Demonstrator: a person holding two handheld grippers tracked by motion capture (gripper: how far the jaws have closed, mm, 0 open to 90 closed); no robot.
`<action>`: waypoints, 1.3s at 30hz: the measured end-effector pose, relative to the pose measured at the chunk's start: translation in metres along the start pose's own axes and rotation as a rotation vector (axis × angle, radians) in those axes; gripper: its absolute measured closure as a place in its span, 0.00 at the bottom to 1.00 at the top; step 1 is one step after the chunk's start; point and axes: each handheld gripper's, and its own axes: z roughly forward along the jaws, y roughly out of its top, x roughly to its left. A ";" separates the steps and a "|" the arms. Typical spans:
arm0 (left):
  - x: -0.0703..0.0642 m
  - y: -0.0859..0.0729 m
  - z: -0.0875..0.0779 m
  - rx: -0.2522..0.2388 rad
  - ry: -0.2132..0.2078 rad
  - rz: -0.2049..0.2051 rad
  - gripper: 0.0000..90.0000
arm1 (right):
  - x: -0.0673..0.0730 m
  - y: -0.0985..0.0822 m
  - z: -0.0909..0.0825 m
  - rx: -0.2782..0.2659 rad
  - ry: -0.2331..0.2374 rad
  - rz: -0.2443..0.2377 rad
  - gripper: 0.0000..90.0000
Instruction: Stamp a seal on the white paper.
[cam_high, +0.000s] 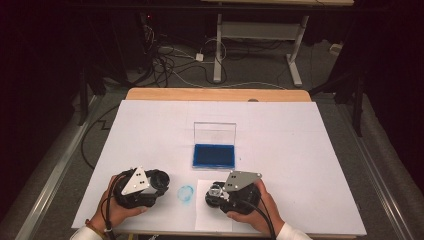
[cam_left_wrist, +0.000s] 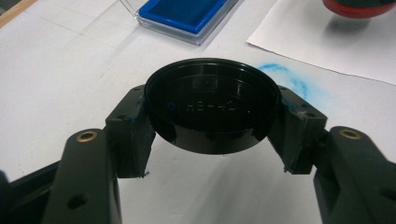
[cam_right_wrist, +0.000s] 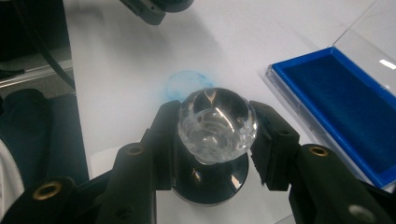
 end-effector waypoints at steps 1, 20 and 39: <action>0.000 0.000 0.000 0.002 0.000 0.001 0.41 | 0.001 0.000 0.001 0.001 0.002 0.004 0.63; 0.000 0.000 0.001 0.006 -0.009 0.002 0.41 | 0.007 -0.011 0.015 0.055 0.016 0.005 0.63; -0.001 0.000 0.000 -0.006 -0.025 -0.003 0.41 | 0.006 -0.012 0.016 0.057 0.029 -0.006 0.63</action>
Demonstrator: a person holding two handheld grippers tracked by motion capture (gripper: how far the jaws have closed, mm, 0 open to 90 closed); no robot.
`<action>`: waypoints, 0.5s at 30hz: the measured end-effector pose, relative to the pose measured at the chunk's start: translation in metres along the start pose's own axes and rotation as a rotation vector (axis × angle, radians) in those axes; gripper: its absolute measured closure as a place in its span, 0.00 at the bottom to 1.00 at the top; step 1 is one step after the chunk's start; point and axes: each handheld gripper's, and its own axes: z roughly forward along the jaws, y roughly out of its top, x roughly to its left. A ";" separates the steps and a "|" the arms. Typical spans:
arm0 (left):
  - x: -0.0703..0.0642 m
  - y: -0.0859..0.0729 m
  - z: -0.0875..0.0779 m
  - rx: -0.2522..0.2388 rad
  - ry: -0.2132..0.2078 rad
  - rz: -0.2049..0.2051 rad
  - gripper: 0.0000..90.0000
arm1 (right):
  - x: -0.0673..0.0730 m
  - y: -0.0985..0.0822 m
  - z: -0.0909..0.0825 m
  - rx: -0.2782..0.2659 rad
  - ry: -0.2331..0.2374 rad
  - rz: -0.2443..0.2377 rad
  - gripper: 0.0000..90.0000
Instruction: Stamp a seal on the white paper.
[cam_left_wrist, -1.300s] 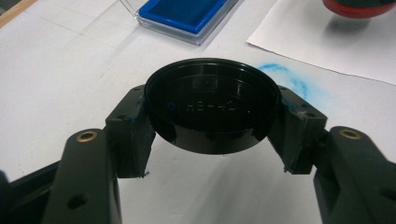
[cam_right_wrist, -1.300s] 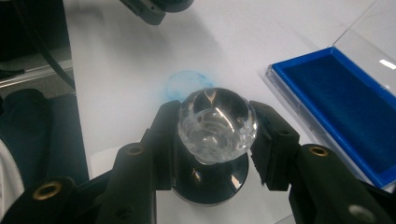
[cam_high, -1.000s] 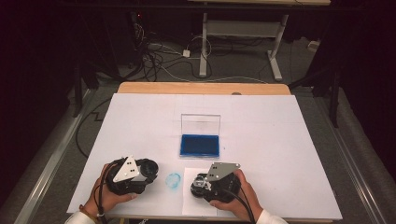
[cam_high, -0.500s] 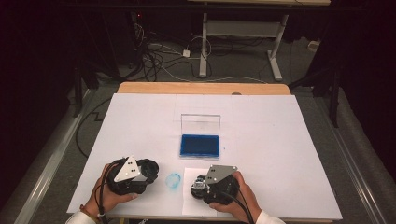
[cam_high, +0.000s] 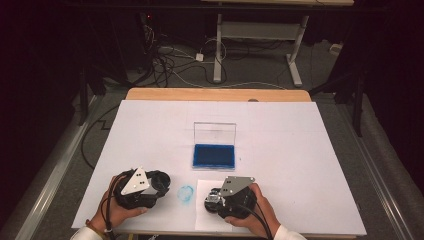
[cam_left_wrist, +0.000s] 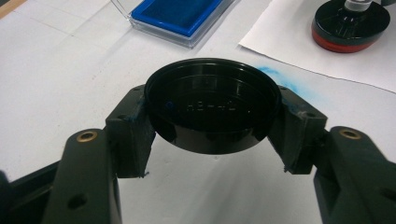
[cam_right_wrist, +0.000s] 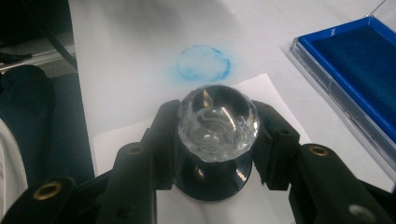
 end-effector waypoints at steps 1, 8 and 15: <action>0.000 0.000 0.000 0.001 -0.001 0.003 0.41 | 0.001 0.000 0.000 0.003 -0.004 -0.005 0.63; 0.000 0.000 0.001 -0.001 -0.001 -0.002 0.41 | 0.001 0.000 0.000 -0.002 -0.004 -0.003 0.63; 0.000 0.000 0.000 -0.002 0.001 0.000 0.41 | 0.002 -0.001 0.000 -0.002 -0.013 -0.009 0.64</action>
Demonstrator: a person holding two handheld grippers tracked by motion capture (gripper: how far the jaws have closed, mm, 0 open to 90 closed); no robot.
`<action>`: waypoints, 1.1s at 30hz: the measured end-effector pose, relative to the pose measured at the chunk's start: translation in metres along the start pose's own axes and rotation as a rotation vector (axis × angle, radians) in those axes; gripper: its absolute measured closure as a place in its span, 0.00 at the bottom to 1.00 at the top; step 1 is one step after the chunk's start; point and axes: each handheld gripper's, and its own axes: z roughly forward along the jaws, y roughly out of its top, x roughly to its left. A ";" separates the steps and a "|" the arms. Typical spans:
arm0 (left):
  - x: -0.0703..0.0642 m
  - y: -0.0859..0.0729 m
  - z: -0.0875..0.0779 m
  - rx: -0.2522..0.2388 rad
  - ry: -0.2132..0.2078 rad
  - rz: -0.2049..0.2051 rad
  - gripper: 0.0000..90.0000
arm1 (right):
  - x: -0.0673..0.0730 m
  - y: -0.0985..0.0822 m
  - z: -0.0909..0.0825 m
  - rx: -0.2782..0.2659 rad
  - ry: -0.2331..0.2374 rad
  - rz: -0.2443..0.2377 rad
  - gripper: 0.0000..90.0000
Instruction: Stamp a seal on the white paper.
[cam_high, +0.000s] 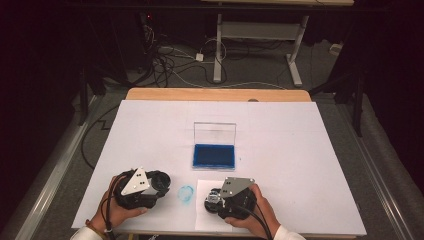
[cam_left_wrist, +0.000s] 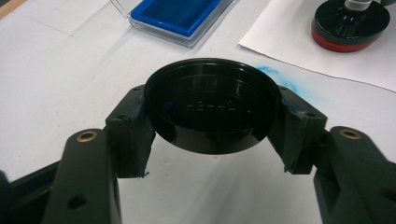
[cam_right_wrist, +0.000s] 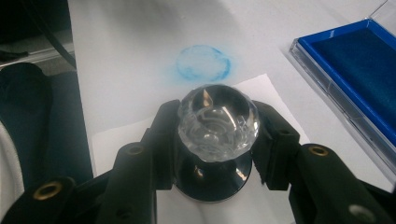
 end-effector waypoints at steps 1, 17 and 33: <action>0.000 0.000 0.000 -0.001 0.000 0.001 0.41 | 0.001 0.000 0.000 0.002 -0.005 -0.008 0.63; 0.002 -0.001 -0.002 -0.003 0.001 -0.006 0.41 | 0.000 0.000 0.000 0.005 -0.007 -0.024 0.64; 0.004 -0.001 -0.001 -0.001 0.001 -0.008 0.41 | -0.003 0.014 -0.010 -0.016 -0.008 -0.009 0.63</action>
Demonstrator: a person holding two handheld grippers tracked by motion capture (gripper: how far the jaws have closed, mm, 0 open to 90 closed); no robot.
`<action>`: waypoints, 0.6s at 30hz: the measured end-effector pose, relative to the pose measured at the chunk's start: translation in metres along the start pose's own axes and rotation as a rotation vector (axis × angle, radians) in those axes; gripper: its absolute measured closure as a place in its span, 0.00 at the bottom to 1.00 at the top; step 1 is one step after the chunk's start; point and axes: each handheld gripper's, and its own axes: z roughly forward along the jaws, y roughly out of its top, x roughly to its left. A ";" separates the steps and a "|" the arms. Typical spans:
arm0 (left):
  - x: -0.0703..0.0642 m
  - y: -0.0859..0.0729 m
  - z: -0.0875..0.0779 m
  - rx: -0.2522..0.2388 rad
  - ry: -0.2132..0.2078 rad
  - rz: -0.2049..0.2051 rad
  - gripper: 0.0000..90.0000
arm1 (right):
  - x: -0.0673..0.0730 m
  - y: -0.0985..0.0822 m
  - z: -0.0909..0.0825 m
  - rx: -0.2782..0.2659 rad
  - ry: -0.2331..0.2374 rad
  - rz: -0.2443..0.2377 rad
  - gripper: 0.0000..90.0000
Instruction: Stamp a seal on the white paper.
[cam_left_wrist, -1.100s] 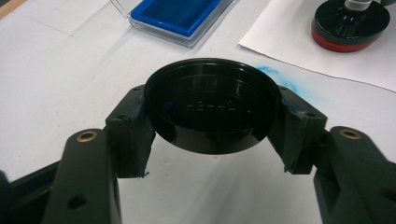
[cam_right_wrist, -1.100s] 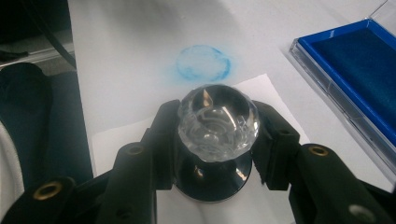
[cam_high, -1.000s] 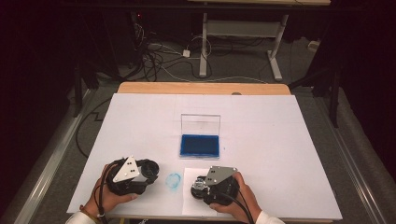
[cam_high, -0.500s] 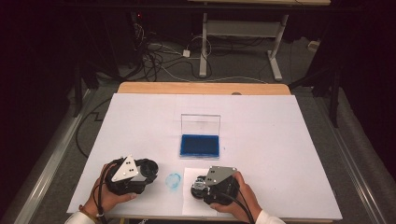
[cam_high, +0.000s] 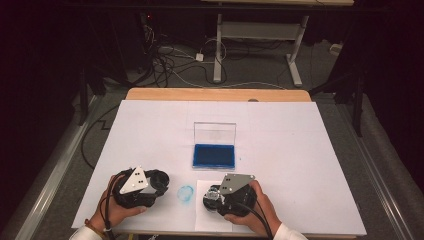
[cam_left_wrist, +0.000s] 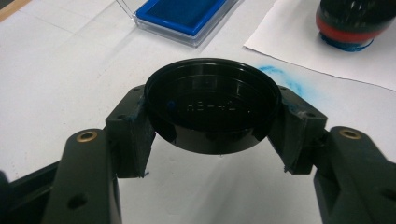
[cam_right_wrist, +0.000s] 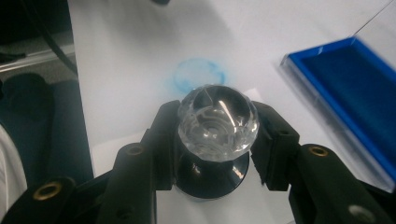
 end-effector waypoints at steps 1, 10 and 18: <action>0.000 0.000 0.000 0.000 0.001 0.001 0.41 | -0.001 0.002 -0.002 -0.011 -0.001 0.006 0.63; -0.001 0.001 0.000 0.001 0.003 0.003 0.41 | -0.007 0.007 -0.020 -0.065 -0.027 0.013 0.63; 0.000 0.000 0.000 -0.001 -0.002 0.002 0.41 | -0.013 0.007 -0.030 -0.092 -0.043 0.023 0.63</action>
